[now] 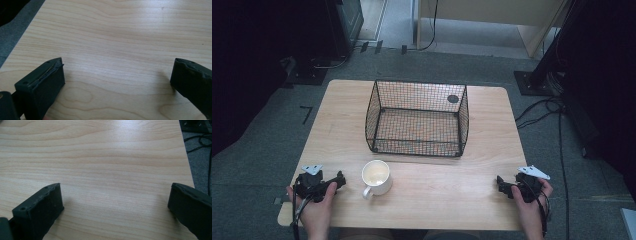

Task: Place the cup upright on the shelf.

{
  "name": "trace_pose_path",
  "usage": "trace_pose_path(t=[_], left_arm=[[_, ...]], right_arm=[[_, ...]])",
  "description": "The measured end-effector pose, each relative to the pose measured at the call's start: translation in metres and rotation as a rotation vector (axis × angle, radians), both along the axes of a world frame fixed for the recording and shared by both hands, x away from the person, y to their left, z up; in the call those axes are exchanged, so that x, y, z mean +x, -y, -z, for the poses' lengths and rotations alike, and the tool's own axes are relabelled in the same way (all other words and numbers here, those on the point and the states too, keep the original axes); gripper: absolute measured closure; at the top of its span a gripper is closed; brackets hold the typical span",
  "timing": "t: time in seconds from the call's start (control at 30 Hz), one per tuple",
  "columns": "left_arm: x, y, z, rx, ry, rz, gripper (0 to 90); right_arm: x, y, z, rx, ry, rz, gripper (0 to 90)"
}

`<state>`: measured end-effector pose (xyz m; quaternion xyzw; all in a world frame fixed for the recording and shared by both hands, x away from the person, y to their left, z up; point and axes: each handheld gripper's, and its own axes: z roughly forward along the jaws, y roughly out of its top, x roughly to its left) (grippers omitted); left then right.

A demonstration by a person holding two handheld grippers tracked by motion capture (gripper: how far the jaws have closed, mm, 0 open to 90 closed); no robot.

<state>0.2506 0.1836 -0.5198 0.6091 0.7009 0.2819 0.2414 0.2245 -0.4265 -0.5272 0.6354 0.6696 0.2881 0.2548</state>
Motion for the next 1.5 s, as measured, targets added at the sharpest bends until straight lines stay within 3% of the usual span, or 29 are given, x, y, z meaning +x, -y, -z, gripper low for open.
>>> trace_pose_path(t=[0.3,0.43,0.53,0.73,1.1,1.27,1.33,1.47,1.5], left_arm=[[-0.012,0.001,-0.004,-0.002,-0.036,0.054,0.0],[-0.022,0.005,-0.011,-0.037,0.004,0.114,0.0],[-0.027,0.009,-0.02,-0.04,0.027,0.147,0.0],[-0.033,0.013,-0.038,-0.073,0.066,0.169,0.0],[-0.048,0.039,-0.068,-0.13,0.131,0.332,0.0],[-0.054,0.045,-0.075,-0.153,0.143,0.377,0.5],[-0.056,0.05,-0.077,-0.141,0.135,0.389,7.6],[-0.06,0.058,-0.076,-0.159,0.122,0.435,8.6],[-0.062,0.06,-0.077,-0.161,0.127,0.436,12.7]], right_arm=[[0.0,0.0,0.0,0.0,0.0,0.0,0.0],[0.0,0.0,0.0,0.0,0.0,0.0,0.0],[0.0,0.0,0.0,0.0,0.0,0.0,0.0],[0.0,0.0,0.0,0.0,0.0,0.0,0.0],[0.0,0.0,0.0,0.0,0.0,0.0,0.0],[0.0,0.0,0.0,0.0,0.0,0.0,0.0],[0.0,0.0,0.0,0.0,0.0,0.0,0.0],[0.0,0.0,0.0,0.001,0.0,0.001,0.0],[0.0,0.0,0.0,0.0,0.0,0.0,0.0]])
